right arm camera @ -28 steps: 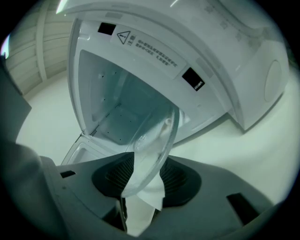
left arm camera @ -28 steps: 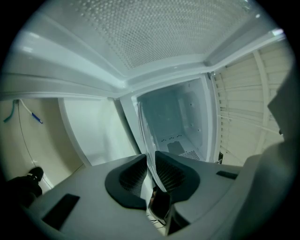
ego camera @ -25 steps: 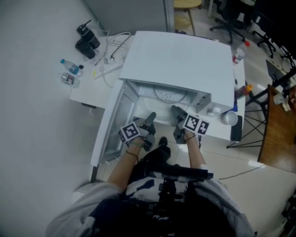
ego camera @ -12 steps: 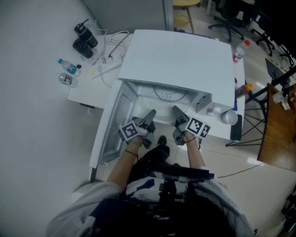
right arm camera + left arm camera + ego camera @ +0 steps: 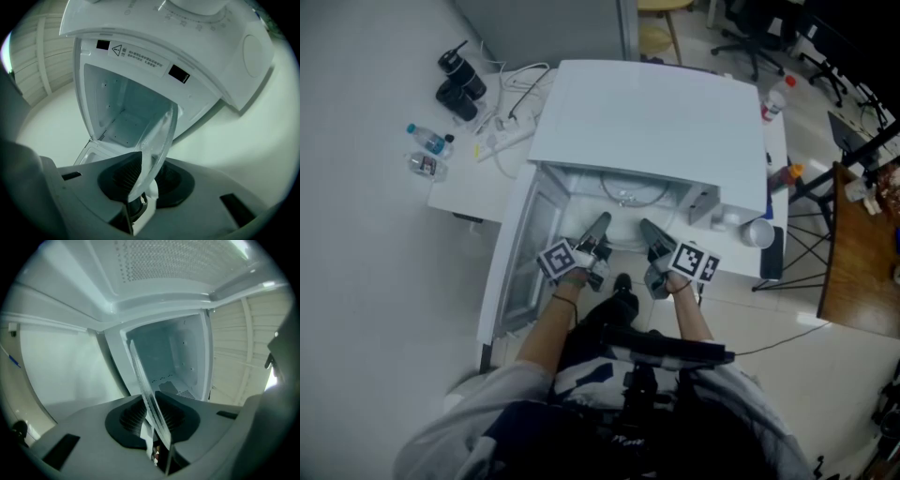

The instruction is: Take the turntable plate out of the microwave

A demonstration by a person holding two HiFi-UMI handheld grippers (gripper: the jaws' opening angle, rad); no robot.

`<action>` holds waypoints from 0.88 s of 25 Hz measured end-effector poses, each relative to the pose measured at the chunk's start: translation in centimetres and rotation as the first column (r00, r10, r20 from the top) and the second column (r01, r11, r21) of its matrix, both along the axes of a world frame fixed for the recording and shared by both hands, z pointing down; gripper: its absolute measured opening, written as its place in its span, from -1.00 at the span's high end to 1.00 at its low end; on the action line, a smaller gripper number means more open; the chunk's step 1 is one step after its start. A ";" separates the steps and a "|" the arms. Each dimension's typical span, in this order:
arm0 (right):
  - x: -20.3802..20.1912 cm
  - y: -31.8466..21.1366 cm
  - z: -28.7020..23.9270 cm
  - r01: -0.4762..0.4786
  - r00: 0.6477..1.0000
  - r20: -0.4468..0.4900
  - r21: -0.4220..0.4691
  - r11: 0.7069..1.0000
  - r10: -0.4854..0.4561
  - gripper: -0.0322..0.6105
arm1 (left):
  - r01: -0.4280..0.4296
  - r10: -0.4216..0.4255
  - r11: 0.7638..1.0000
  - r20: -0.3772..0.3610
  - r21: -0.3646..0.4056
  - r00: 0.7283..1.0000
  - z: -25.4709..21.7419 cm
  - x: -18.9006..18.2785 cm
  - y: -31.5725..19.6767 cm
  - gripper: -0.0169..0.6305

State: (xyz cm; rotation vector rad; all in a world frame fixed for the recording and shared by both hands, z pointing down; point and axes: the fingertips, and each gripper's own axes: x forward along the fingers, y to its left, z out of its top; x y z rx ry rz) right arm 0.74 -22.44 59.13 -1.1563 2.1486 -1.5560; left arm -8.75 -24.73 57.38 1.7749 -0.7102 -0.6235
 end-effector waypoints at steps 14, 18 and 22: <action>-0.2 2.6 -0.7 0.040 0.996 -0.087 0.093 0.995 -0.032 0.64 | 0.004 -0.019 0.997 0.212 0.071 0.977 1.5 -0.9 2.9 0.72; -0.2 3.4 -0.9 0.051 0.994 -0.101 0.112 0.992 -0.039 0.63 | 0.024 -0.036 0.998 0.243 0.053 0.969 1.6 -1.1 3.8 0.71; 0.0 4.1 -1.4 0.052 0.993 -0.116 0.139 0.989 -0.036 0.62 | 0.023 -0.043 0.996 0.232 0.087 0.972 0.8 -0.9 4.4 0.71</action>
